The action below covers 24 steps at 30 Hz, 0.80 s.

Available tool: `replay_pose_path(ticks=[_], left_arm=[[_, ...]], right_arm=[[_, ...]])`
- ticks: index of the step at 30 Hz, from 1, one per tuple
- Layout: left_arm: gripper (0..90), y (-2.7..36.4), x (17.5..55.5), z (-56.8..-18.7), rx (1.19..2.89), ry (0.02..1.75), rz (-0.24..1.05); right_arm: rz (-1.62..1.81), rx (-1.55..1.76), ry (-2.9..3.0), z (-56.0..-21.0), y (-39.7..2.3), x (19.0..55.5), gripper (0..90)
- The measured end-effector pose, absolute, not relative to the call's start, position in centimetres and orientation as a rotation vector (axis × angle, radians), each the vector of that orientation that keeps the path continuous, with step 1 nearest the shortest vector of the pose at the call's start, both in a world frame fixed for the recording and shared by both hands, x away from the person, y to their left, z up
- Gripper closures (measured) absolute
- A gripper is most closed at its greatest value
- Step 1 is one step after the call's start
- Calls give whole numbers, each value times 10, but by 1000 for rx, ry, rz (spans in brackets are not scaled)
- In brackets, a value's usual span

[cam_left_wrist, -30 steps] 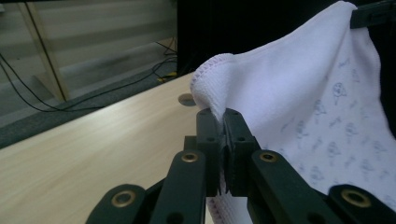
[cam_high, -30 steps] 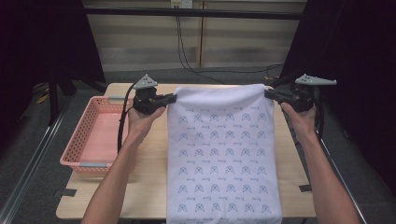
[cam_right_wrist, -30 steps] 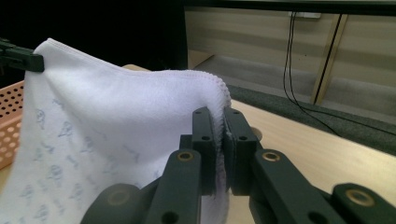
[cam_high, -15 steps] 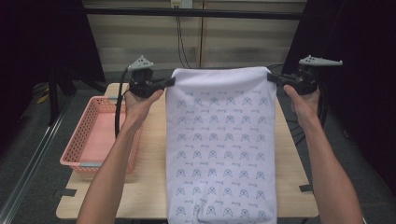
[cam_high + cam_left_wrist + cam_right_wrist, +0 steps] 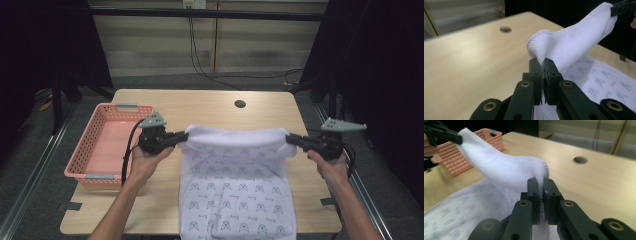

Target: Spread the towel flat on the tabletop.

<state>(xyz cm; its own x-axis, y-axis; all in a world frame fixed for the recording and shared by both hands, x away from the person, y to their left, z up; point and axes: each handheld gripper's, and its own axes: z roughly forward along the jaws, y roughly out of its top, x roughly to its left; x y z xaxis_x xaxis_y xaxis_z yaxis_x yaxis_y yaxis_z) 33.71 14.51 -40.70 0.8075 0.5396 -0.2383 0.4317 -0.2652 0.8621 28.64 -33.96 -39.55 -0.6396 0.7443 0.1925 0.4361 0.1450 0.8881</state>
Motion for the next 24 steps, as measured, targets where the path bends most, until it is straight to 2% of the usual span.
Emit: replay_pose_path(ticks=[5, 8, 10, 11, 14, 17, 20, 23, 24], left_arm=[[867, 149, 300, -445, 1972, 759, 71], [866, 150, 284, -440, 2038, 723, 90], [867, 153, 273, -438, 2034, 720, 39], [867, 153, 266, -440, 2049, 720, 63], [866, 148, 252, -462, 2121, 732, -11], [864, 143, 244, -483, 2175, 725, -80], [861, 144, 239, -481, 2149, 700, -86], [859, 139, 241, -492, 2255, 728, -91], [859, 138, 242, -493, 2244, 724, -100]], right_arm=[[1422, 1187, 2268, -430, -335, 255, 851], [1375, 1182, 2291, -435, -333, 231, 851], [1359, 1169, 2321, -436, -332, 215, 852], [1365, 1173, 2329, -438, -332, 207, 851], [1319, 1193, 2391, -453, -329, 191, 851], [1245, 1209, 2485, -471, -324, 184, 850], [1168, 1213, 2545, -478, -319, 184, 850], [1071, 1248, 2603, -485, -315, 190, 850], [1067, 1241, 2619, -487, -313, 191, 850]])
